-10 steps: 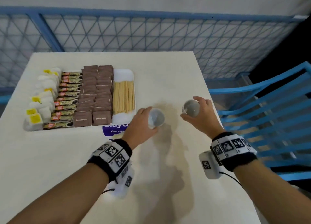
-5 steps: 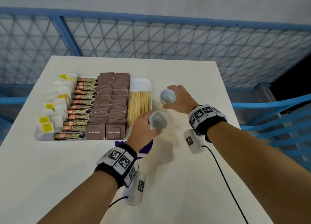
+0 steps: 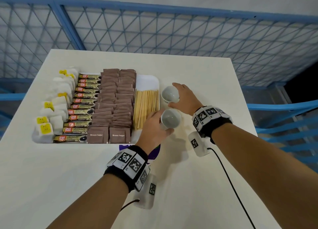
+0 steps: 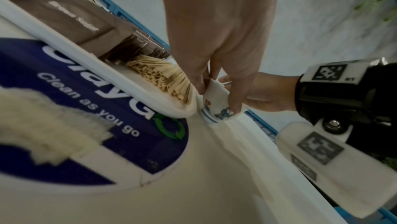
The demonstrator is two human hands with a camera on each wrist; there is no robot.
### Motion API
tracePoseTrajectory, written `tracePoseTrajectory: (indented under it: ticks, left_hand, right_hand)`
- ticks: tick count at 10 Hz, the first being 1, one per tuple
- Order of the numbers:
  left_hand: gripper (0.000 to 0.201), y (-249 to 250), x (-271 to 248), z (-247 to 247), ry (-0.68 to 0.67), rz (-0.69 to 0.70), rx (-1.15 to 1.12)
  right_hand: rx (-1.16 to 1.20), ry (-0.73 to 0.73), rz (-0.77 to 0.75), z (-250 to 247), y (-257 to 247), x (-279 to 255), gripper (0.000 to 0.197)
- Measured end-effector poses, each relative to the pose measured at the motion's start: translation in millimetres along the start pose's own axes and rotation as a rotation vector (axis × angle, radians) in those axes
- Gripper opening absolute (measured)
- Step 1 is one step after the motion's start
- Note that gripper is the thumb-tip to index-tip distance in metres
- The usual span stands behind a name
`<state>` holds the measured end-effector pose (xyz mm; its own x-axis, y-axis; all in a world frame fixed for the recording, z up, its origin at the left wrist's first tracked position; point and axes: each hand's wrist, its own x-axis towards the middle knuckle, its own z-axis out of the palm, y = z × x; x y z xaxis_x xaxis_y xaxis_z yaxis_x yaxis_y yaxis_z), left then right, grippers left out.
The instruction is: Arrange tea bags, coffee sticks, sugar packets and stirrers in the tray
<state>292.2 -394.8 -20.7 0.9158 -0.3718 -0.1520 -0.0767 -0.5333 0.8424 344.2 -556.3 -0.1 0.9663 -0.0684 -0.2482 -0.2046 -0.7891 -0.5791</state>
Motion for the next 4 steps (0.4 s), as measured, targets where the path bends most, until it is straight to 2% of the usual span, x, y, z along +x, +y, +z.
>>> tracePoseTrajectory:
  ticks: [3, 4]
  left_hand:
    - [0.071, -4.1, 6.4, 1.7, 0.016, -0.001, 0.012]
    - [0.079, -10.2, 8.6, 5.1, 0.007, 0.003, -0.051]
  right_hand:
    - [0.029, 0.011, 0.007, 1.3, -3.7, -1.0, 0.079]
    - [0.115, 0.02, 0.021, 1.2, -2.1, -0.1, 0.083]
